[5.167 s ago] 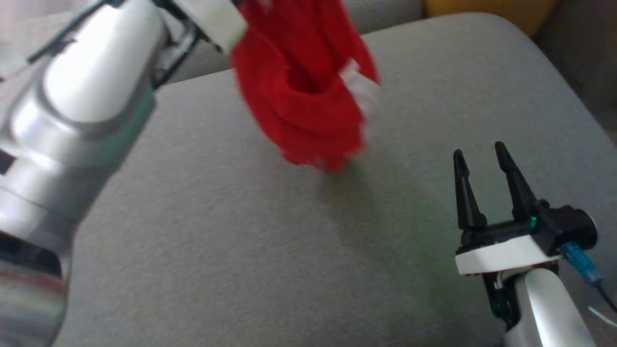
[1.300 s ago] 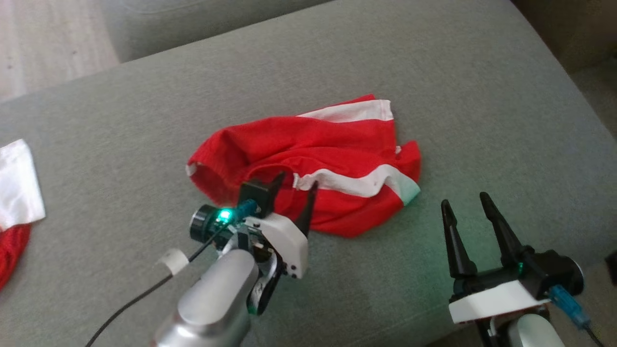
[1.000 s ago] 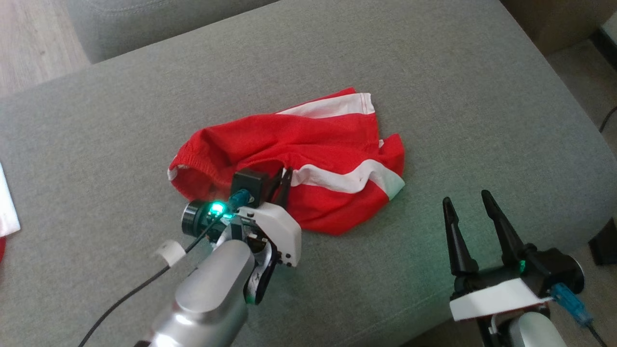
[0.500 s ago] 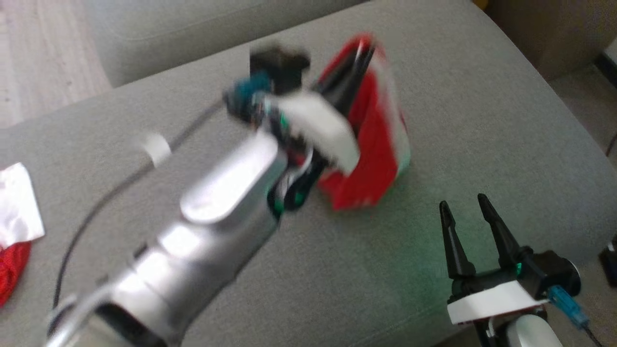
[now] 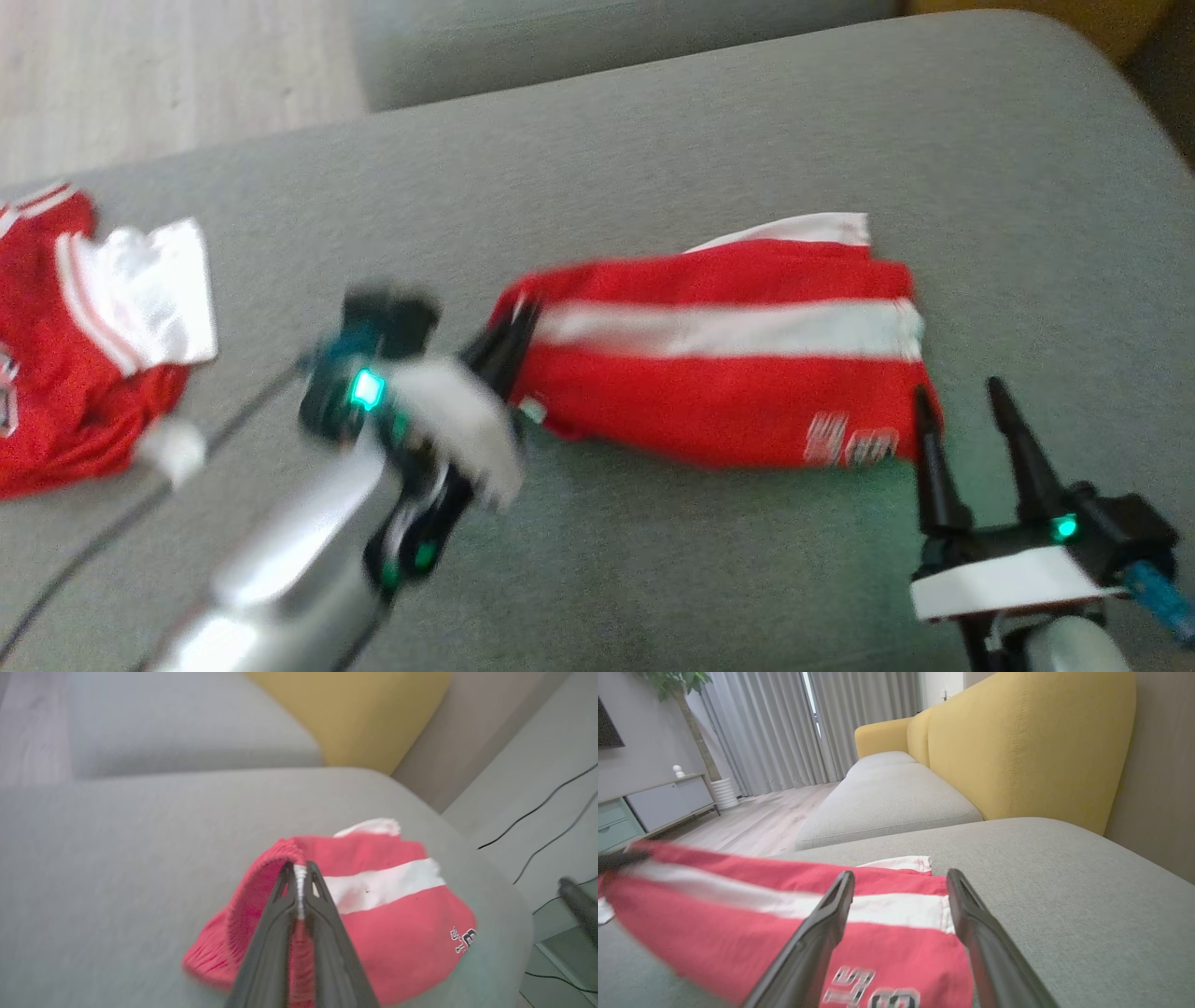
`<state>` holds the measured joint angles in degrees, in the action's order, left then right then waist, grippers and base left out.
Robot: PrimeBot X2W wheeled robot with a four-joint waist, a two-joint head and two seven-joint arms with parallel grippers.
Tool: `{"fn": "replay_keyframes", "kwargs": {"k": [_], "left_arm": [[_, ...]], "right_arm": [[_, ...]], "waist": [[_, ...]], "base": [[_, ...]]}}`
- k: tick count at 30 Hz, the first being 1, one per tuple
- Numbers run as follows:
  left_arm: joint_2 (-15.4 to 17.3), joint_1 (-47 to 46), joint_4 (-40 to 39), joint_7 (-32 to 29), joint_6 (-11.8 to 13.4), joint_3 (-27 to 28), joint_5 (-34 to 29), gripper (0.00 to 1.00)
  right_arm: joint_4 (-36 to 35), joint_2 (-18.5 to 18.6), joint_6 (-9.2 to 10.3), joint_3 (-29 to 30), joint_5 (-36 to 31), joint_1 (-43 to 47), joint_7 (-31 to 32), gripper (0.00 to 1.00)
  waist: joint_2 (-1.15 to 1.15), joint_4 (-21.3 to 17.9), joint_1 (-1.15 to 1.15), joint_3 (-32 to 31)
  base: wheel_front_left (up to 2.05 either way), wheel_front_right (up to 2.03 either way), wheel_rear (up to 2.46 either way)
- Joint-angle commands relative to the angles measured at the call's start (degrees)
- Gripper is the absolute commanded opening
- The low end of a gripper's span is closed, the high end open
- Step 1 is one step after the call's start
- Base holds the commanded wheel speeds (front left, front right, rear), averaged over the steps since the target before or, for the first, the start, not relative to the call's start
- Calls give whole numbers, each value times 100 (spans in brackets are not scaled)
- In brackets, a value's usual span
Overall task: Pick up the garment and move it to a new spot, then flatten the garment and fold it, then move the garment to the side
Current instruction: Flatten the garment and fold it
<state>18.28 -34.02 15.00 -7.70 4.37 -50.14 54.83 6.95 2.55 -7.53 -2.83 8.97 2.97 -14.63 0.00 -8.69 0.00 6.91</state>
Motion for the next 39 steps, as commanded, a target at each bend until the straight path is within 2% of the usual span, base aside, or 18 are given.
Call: {"fn": "replay_keyframes", "kwargs": {"k": [1, 4, 7, 15, 28, 29, 30, 31, 32, 33, 34, 39], "left_arm": [[141, -191, -184, 108, 11, 212, 20, 0], [399, 214, -85, 482, -8, 289, -12, 0], [445, 380, 67, 862, -51, 395, -29, 0], [164, 433, 457, 1368, -160, 476, 0, 0], [-188, 349, 884, 1483, -372, 271, -34, 0], [-203, 344, 905, 1485, -382, 257, -39, 0], [-218, 338, 927, 1487, -392, 243, -43, 0], [-230, 333, 949, 1491, -401, 232, -46, 0], [-230, 333, 949, 1491, -401, 232, -46, 0], [-242, 330, 970, 1497, -407, 226, -47, 0], [-252, 329, 989, 1514, -408, 225, -49, 0], [-294, 298, 1003, 1685, -426, 207, -122, 0]], "right_arm": [[-187, 32, 4, -67, 79, -177, -37, 100], [-56, 32, 4, 92, 66, -323, -37, 100], [332, 61, 4, 192, 128, -509, -37, 100], [1495, 417, 4, -61, 486, -955, -37, 100], [1801, 504, 4, -474, 573, -1134, -37, 100], [1811, 515, 4, -482, 563, -1139, -37, 95], [1816, 521, 4, -479, 553, -1141, -37, 79], [1817, 523, 4, -472, 544, -1138, -37, 44], [1817, 523, 4, -472, 544, -1138, -37, 44], [1810, 528, 4, -463, 525, -1129, -37, 27], [1795, 535, 4, -445, 503, -1114, -37, 0], [1374, 522, 4, -26, 211, -966, -37, 0]], "waist": [[0, 259, 0, 190], [0, 510, 0, 324], [0, 725, 0, 390], [0, 1219, 0, 428], [0, 1507, 0, 434], [0, 1522, 0, 433], [0, 1536, 0, 427], [0, 1548, 0, 418], [0, 1548, 0, 418], [0, 1559, 0, 406], [0, 1568, 0, 392], [0, 1591, 0, 280]], "base": [[0, 0, 0], [0, 0, 0], [0, 0, 0], [0, 0, 0], [0, 0, 0], [0, 0, 0], [0, 0, 0], [0, 0, 0], [0, 0, 0], [0, 0, 0], [0, 0, 0], [0, 0, 0]]}}
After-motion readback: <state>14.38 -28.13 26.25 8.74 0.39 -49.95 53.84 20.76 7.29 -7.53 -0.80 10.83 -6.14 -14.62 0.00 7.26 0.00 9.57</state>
